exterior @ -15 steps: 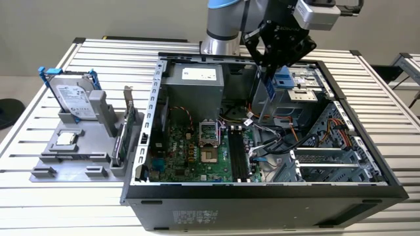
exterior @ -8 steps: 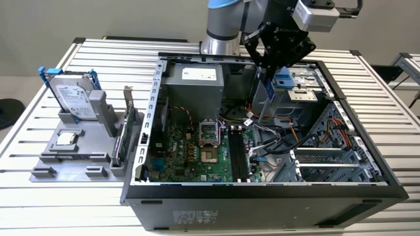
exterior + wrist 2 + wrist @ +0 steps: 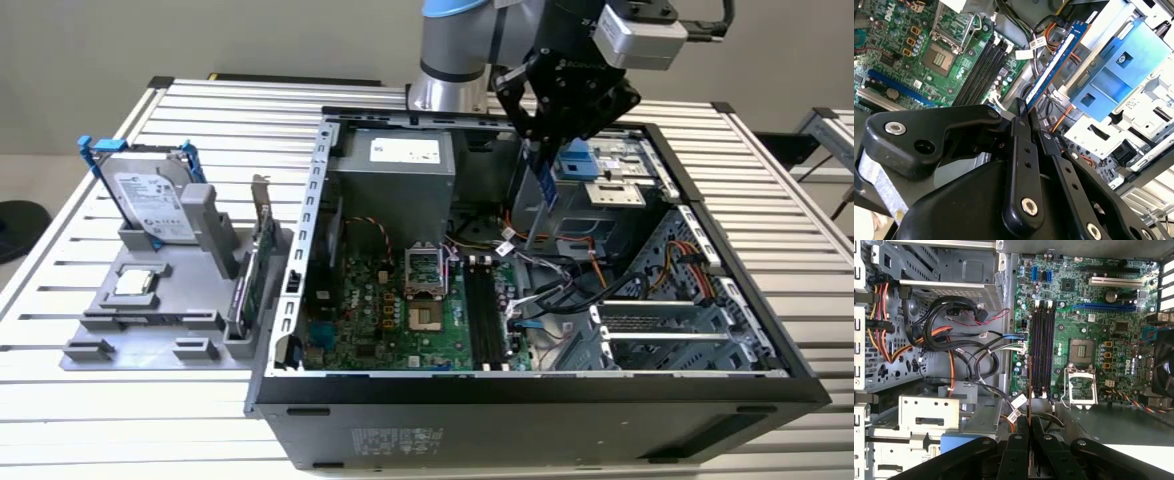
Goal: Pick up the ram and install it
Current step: 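Insert the ram into the slot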
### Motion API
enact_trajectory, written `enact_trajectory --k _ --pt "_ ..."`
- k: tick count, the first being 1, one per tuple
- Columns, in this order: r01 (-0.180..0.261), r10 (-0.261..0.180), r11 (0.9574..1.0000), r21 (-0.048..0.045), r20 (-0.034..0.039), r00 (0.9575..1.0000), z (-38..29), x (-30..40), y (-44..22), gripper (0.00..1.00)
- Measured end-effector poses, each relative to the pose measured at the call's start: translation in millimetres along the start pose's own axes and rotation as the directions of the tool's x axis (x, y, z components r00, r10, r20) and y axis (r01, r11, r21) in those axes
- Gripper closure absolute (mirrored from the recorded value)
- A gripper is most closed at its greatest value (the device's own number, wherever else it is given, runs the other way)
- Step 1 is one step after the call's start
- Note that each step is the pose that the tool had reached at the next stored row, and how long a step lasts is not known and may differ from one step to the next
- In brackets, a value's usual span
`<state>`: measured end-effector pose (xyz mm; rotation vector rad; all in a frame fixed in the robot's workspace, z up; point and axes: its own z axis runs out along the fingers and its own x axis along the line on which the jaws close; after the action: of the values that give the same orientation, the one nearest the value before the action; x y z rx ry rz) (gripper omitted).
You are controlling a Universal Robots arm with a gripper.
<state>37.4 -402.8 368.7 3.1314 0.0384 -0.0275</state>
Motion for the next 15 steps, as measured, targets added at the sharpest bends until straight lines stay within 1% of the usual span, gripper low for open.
enact_trajectory --k 7,15 --pt "0.000 0.000 1.0000 -0.0001 0.0000 1.0000 1.5 0.0 0.0 1.00" --pt "0.000 0.000 1.0000 0.0000 0.0000 1.0000 5.3 0.1 0.0 1.00"
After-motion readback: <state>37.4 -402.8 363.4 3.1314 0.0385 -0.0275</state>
